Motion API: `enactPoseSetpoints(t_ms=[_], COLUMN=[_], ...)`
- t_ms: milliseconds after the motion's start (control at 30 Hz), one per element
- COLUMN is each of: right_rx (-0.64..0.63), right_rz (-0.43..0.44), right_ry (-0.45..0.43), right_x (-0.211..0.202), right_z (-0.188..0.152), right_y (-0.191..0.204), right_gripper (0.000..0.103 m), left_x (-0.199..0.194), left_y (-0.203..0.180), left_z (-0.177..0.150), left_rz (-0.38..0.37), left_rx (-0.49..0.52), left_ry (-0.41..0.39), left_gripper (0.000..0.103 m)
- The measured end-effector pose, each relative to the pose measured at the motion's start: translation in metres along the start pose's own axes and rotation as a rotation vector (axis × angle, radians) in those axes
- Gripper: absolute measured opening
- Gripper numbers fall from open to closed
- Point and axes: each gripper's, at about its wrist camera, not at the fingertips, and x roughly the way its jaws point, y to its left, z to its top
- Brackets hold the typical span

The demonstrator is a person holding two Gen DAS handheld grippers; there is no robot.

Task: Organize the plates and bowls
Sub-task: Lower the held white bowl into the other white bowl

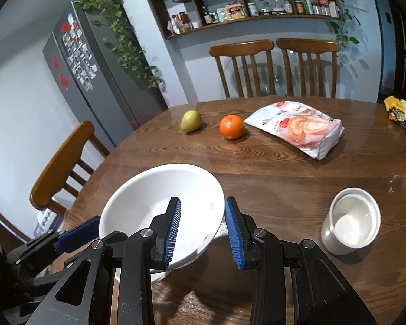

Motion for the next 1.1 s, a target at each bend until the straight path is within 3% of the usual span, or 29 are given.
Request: enactPoseSetpoints(t_ms=[367, 867, 1100], right_rx=[-0.094, -0.147, -0.176], right_rz=[0.030, 0.046, 0.041], right_ry=[-0.034, 0.067, 0.108], right_x=[0.003, 0.041, 0.054], right_z=[-0.009, -0.025, -0.032], right_y=[0.030, 0.048, 0.053], right_gripper=[0.037, 0.037, 0.037], left_x=[0.000, -0.005, 0.003], left_y=[0.033, 0.051, 0.065], left_z=[-0.014, -0.022, -0.030], left_rz=[0.008, 0.064, 0.075], left_rx=[-0.086, -0.116, -0.137], left_ry=[0.016, 0.001, 0.047], left_gripper=[0.040, 0.043, 0.043])
